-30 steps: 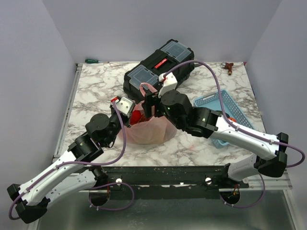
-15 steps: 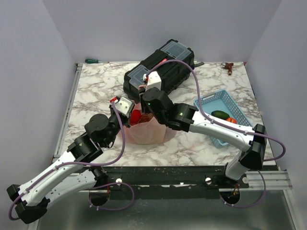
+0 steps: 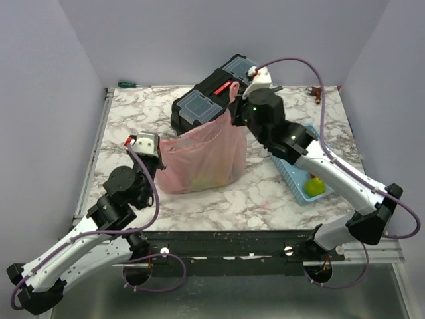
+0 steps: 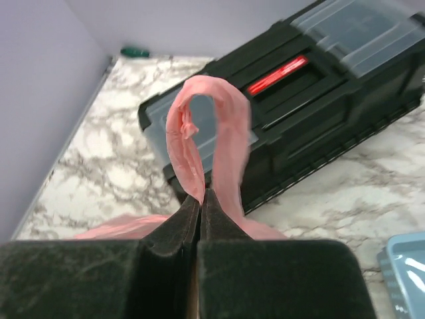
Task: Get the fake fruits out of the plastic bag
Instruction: Adjust the plastic bag at the center of the board.
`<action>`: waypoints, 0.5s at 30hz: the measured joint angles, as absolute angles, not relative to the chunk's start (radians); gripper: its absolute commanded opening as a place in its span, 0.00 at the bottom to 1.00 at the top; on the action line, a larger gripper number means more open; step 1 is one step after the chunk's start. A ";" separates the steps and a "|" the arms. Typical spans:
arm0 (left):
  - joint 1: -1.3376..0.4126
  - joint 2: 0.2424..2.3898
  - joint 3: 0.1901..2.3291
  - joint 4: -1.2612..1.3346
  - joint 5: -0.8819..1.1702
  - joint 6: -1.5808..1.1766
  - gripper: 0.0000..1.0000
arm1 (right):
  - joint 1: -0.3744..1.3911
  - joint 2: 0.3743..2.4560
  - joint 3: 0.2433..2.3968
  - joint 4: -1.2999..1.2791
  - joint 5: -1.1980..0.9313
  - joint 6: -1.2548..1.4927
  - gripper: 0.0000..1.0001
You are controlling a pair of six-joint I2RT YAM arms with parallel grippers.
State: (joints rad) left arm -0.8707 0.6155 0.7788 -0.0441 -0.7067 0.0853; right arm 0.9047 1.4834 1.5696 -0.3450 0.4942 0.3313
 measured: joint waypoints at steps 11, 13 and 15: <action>-0.871 0.572 0.751 -0.017 -0.593 0.078 0.00 | 0.799 1.248 1.388 -0.332 0.370 0.318 0.09; -0.871 0.575 0.751 -0.029 -0.545 0.076 0.00 | 0.799 1.189 1.281 -0.353 0.369 0.349 0.13; -0.871 0.583 0.752 -0.040 -0.477 0.073 0.00 | 0.799 1.145 1.196 -0.393 0.370 0.381 0.15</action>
